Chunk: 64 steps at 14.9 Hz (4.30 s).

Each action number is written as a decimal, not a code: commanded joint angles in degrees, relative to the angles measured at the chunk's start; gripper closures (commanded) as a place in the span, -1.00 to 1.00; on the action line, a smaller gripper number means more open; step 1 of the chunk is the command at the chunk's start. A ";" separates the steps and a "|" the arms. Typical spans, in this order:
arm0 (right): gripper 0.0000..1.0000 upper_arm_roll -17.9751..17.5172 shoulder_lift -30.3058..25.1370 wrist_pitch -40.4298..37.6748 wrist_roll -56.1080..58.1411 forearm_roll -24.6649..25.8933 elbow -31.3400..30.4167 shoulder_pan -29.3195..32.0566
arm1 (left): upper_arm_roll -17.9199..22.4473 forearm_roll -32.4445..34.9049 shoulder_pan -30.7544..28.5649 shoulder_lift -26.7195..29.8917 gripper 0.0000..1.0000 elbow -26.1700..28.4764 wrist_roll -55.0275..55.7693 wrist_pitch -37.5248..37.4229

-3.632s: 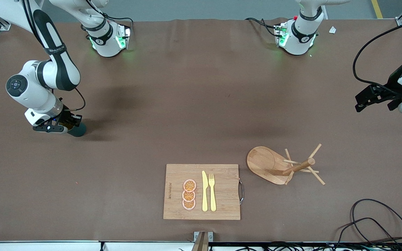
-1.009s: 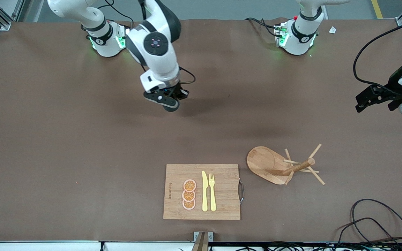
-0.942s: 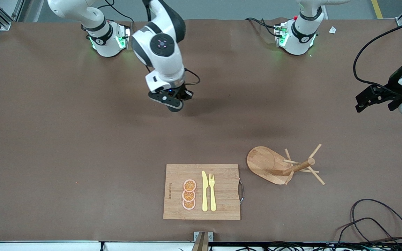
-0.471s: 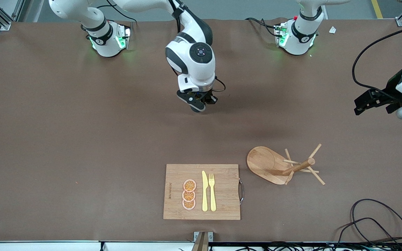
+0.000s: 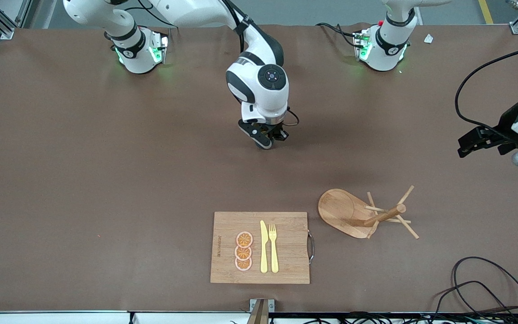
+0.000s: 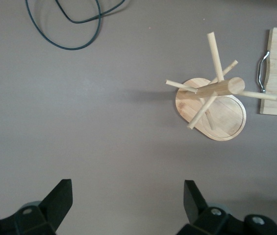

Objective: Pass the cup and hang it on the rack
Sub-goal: 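Carry the teal mug with the right gripper toward the table middle, then set the mug down and open the right gripper while the left gripper approaches, then lower the left gripper onto the mug handle and close it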

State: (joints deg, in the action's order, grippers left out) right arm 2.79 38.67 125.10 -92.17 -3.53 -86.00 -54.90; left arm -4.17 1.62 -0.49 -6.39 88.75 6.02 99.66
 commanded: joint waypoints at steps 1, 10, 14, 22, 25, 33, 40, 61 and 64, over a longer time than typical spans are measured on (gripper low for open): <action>1.00 0.73 2.63 1.02 -1.52 -0.51 2.07 -1.44 | -0.23 -0.12 0.14 -1.26 -1.00 -1.21 0.13 -0.43; -1.00 0.82 2.73 0.85 -1.88 -0.25 2.15 -1.88 | -0.66 -0.66 0.66 -1.09 -1.00 -0.86 2.14 -2.36; -1.00 0.91 1.41 -2.29 -1.35 -0.34 3.64 -1.27 | -3.65 0.05 0.93 -0.73 -1.00 -0.95 10.83 -4.47; -1.00 0.73 -3.94 -16.00 4.96 -1.31 8.04 3.56 | -13.22 -0.04 0.76 1.11 -1.00 -1.03 28.76 -6.93; -1.00 0.82 -10.52 -23.64 14.44 -1.39 7.87 7.77 | -17.53 0.05 0.84 1.29 -1.00 -0.86 36.23 -6.85; -1.00 1.34 -24.77 -36.06 45.99 -0.25 6.12 22.36 | -24.40 7.94 9.17 -0.99 -1.00 -0.42 55.91 -6.14; -1.00 1.34 -28.83 -37.38 68.77 0.63 3.74 36.34 | -24.40 22.88 26.83 -7.40 -0.98 1.60 80.94 -6.05; -1.00 0.82 -34.45 -35.98 107.20 5.73 -0.30 56.92 | -23.43 57.70 53.57 -41.94 -0.92 -2.08 133.28 -6.23; -1.00 0.73 -34.45 -36.06 107.11 5.64 -0.39 56.48 | -23.43 60.86 53.75 -44.14 -0.88 -2.26 134.51 -6.23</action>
State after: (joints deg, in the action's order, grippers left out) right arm 3.96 6.82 87.97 14.47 2.34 -83.29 1.46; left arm -28.05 60.05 52.33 -48.28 88.40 139.55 93.99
